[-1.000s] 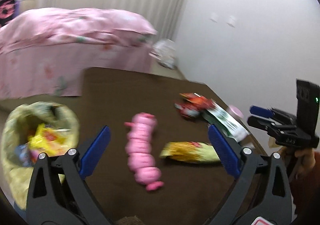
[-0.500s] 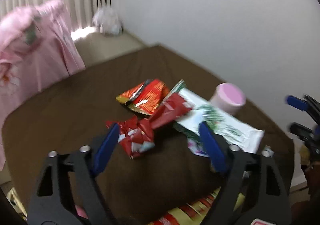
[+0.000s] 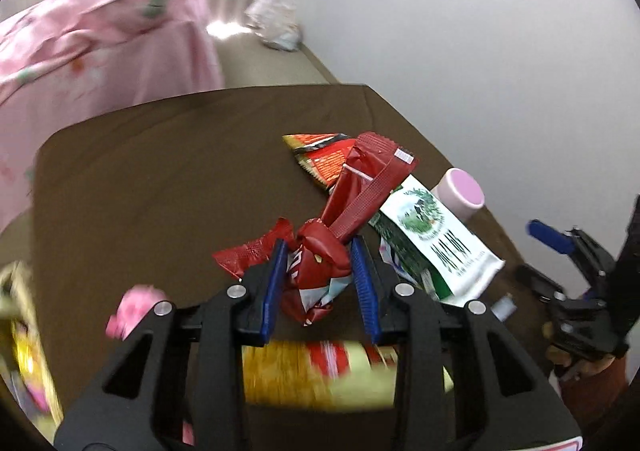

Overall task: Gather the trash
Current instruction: 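Grasp the red wrapper with the left tool while the right tool grasps the red snack packs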

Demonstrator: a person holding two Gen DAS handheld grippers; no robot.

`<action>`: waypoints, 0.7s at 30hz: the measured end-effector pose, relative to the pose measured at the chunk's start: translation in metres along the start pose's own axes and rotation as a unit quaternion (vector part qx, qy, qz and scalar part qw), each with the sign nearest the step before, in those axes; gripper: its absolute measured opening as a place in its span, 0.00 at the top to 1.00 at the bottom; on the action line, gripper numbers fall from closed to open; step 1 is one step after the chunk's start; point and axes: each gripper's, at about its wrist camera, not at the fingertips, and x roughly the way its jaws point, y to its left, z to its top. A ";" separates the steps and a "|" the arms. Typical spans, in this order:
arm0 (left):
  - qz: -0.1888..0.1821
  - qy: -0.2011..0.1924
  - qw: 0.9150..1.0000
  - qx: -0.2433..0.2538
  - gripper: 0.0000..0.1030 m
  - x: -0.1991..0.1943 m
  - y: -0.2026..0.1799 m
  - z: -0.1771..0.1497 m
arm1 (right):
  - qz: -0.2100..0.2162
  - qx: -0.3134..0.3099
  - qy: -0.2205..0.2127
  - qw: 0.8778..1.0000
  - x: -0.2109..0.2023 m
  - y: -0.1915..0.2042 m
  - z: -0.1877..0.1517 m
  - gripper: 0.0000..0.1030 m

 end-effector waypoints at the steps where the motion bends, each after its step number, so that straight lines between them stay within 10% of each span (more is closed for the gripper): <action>1: 0.005 -0.005 1.000 -0.006 0.69 -0.006 0.000 -0.001 | 0.006 -0.002 0.002 1.000 0.003 0.004 0.003 0.45; 21: 0.076 -0.059 0.986 -0.137 0.69 -0.104 0.051 -0.101 | 0.158 -0.127 0.071 0.977 0.031 0.118 0.006 0.45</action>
